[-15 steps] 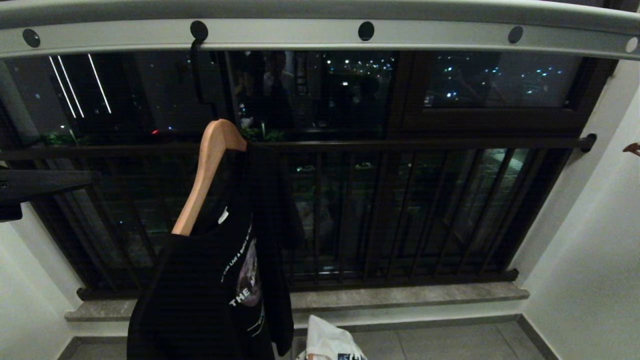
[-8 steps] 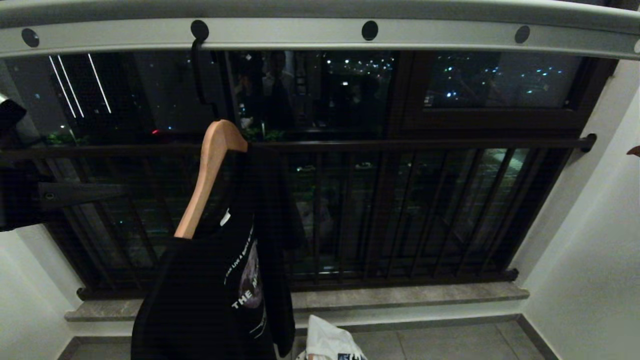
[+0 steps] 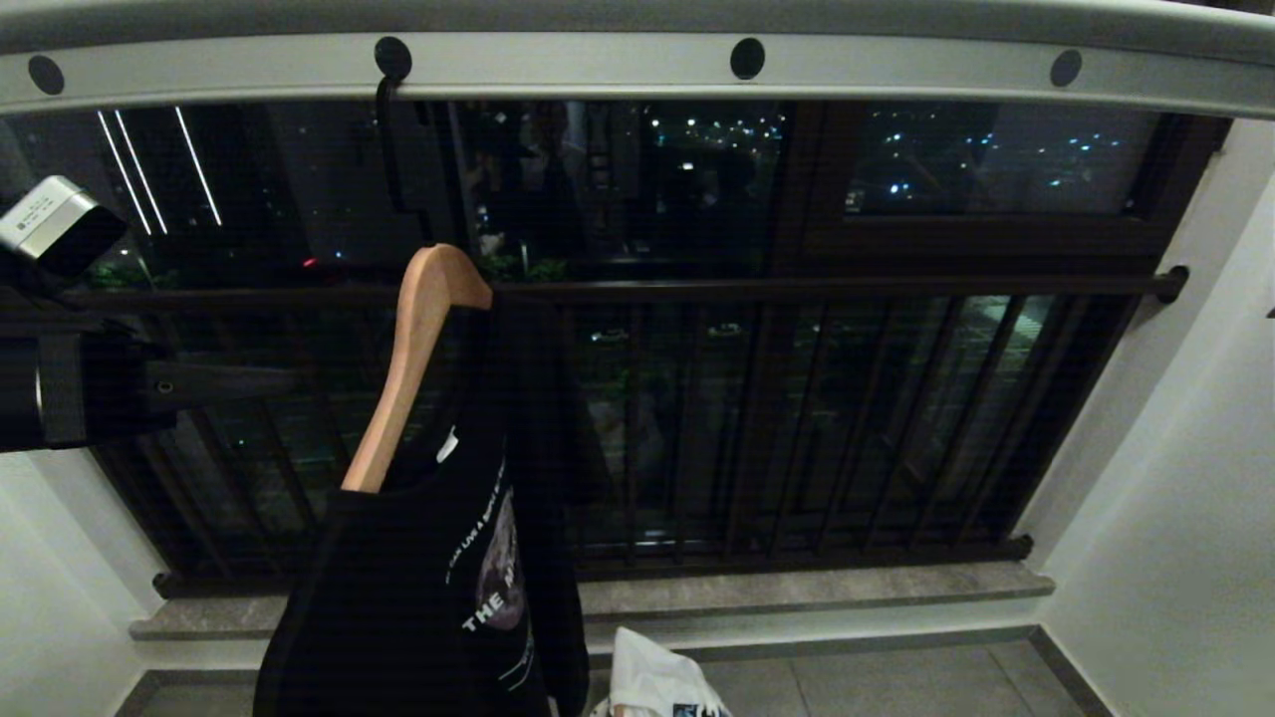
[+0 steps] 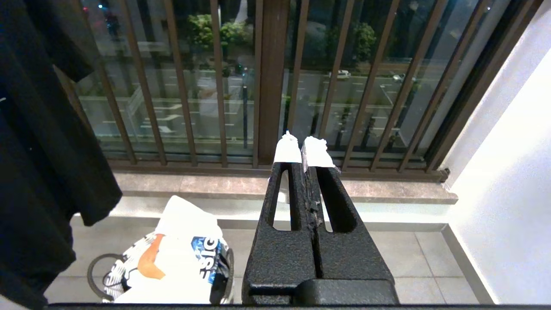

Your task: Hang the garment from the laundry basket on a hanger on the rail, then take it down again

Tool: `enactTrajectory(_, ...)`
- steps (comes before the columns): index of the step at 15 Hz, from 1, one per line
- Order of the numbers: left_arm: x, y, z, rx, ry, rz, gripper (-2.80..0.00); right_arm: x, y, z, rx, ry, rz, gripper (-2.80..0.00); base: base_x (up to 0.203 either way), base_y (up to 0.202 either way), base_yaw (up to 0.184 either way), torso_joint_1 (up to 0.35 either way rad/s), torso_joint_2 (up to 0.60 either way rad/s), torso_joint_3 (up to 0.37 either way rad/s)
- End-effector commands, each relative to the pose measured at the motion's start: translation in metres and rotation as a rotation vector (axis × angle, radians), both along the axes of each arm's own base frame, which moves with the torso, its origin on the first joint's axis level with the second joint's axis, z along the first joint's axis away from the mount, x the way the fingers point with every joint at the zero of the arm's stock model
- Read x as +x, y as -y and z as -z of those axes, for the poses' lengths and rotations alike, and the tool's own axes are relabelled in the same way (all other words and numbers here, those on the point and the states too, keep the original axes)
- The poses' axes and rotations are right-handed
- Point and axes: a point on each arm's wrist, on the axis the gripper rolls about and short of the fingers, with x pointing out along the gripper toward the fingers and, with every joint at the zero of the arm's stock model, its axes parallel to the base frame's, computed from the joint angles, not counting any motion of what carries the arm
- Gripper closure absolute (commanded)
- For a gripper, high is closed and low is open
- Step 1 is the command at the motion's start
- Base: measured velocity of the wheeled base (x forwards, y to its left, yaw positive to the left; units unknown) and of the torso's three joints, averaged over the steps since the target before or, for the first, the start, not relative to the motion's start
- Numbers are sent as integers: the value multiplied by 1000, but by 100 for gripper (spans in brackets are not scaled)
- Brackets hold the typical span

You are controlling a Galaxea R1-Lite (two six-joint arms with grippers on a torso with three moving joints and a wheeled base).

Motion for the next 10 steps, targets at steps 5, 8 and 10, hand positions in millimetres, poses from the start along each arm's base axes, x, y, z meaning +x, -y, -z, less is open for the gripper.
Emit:
enactTrajectory(5,29,6,0,9,29,60,0,0,0,0,-1,-1,-1,0,0,0,0,0,0,0)
enactTrajectory(8,35,7,7,29,68,80,-280,0,0,0,-1,-1,-1,0,0,0,0,0,0,0)
enactTrajectory(10,35,13,10,31,70,103,-280,0,0,0,-1,-1,-1,0,0,0,0,0,0,0)
